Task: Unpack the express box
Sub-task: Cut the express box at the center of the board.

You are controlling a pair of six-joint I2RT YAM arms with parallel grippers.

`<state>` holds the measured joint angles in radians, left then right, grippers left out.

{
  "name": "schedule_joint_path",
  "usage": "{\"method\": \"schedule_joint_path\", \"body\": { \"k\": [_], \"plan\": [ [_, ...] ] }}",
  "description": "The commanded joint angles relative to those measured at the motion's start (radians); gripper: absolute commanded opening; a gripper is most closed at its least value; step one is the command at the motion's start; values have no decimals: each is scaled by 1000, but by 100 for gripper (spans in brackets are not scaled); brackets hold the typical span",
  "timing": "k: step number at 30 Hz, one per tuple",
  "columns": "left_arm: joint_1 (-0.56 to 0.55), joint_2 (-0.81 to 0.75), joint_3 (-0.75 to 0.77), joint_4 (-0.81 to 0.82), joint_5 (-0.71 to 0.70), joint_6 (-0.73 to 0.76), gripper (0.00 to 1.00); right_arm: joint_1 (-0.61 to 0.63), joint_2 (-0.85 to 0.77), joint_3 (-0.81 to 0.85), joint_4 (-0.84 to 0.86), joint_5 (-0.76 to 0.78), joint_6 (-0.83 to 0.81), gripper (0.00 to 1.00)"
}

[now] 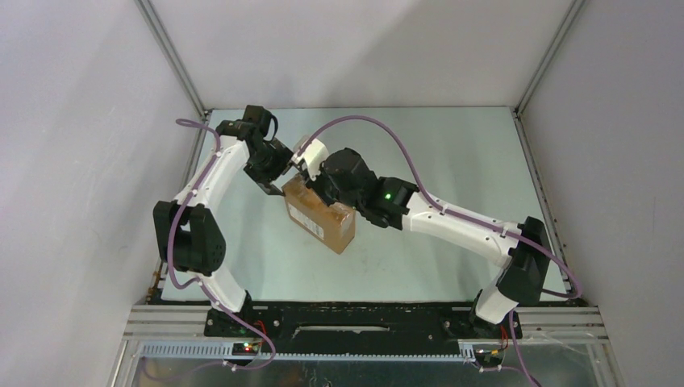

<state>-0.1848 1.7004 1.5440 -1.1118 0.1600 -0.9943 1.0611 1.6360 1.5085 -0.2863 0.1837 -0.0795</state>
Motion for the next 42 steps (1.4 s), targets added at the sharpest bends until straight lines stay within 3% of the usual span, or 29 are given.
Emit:
{"method": "schedule_joint_path", "body": {
  "k": [1,28,37,42],
  "plan": [
    [-5,42,-70,-46,-135,-7,77,-3,-19,1,-238,53,17,0],
    [-5,26,-76,-39,-157,2,77,-13,-60,30,-404,68,35,0],
    [-8,-24,1,29,-111,134,99,-39,-75,46,-394,28,50,0],
    [-6,-80,40,79,-49,216,100,-67,-85,72,-405,-9,75,0]
  ]
}}
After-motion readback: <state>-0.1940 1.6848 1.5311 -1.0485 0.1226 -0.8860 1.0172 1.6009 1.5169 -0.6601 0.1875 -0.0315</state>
